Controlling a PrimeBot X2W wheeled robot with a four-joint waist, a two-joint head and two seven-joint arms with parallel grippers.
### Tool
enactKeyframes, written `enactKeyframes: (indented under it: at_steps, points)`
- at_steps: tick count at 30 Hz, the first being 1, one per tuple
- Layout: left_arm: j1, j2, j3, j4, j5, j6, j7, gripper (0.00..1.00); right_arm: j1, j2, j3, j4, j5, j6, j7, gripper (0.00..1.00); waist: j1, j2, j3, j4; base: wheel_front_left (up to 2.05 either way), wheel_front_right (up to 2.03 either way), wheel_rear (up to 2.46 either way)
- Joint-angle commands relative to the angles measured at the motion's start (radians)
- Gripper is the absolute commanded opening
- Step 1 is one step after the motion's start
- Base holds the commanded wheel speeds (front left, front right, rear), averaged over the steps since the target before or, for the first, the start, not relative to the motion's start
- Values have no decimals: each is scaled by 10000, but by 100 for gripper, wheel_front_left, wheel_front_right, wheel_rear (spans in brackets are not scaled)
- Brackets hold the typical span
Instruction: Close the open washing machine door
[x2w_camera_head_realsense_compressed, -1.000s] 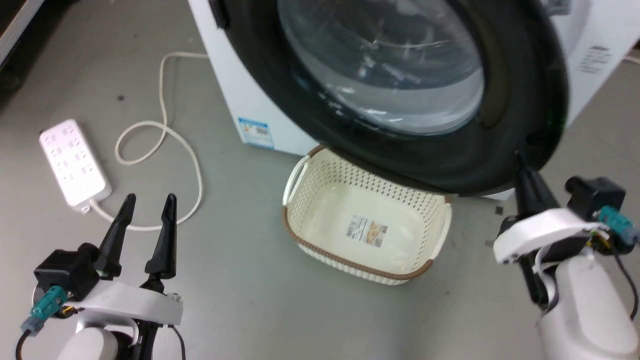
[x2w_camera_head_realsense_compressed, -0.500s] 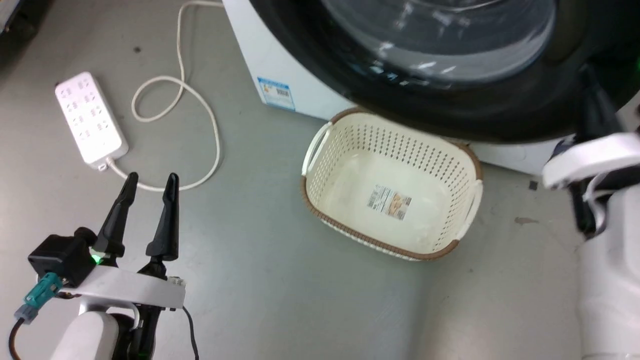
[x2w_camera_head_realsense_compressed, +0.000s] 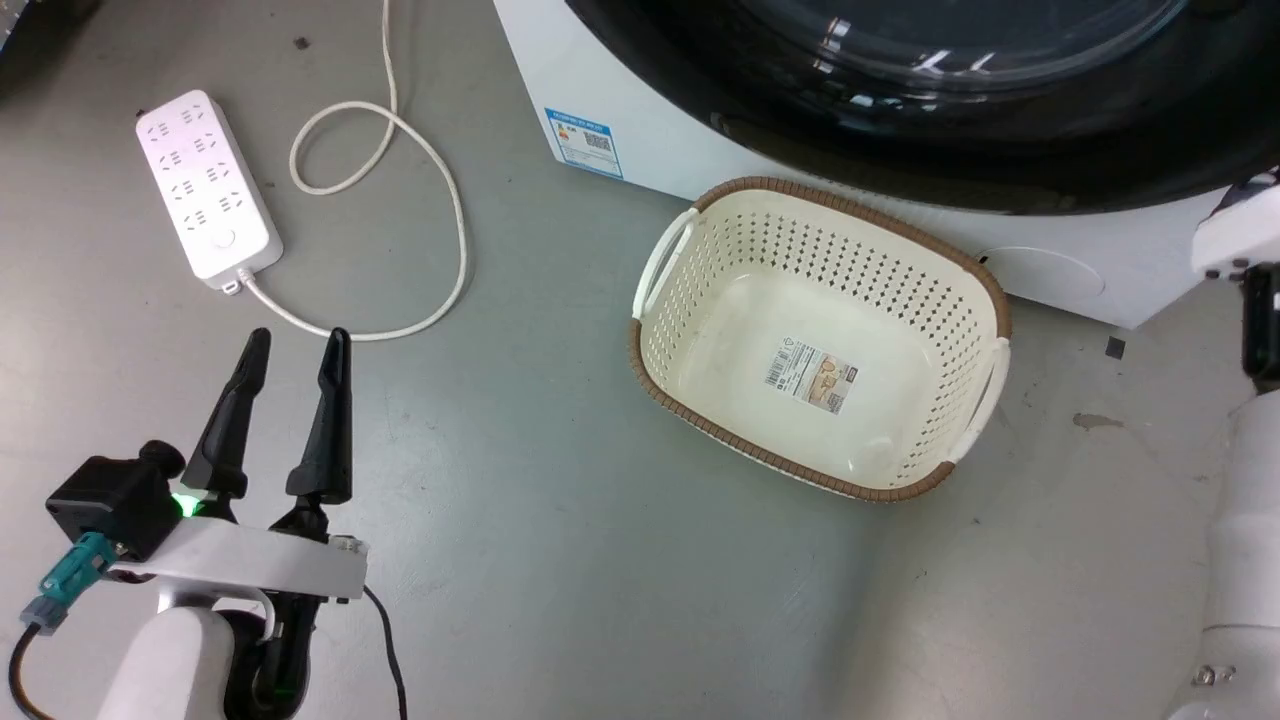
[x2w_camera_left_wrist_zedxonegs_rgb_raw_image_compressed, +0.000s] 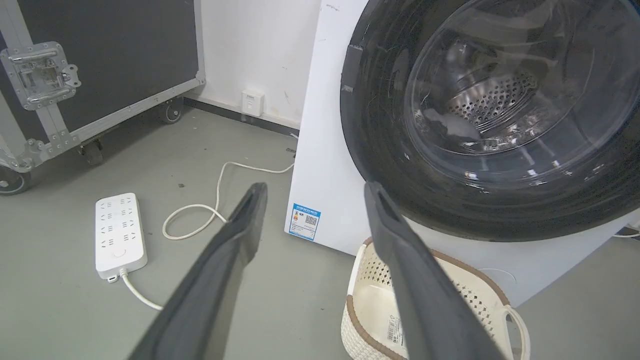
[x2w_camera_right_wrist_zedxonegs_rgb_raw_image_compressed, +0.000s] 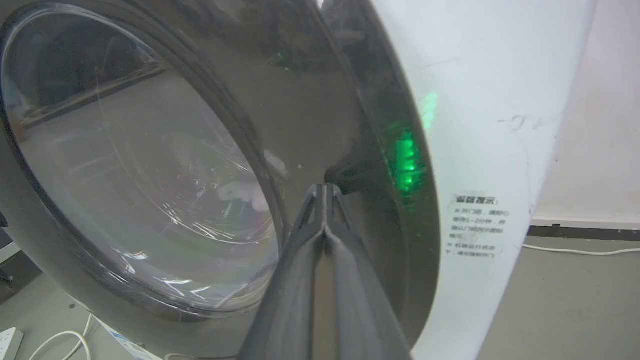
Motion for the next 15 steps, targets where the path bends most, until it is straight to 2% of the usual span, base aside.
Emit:
enactKeyframes:
  at_steps: [1,9,15]
  points:
    - [-127,-34,48,30,70,-49,-54,100,-219,-54,-55,-71,-68,-9,-1,0,-1,0,30,17,0,0,0]
    - [-125,-190,256,243,301,-209,-55,100,-410,-54,-88,-119,-103,-9,-45,0,-1,0,-149,-105,0,0,0]
    - [260,-279,439,339,581,-216,-55,100,578,-54,670,-734,881,-9,-172,0,-1,0,-1162,-753,0,0,0]
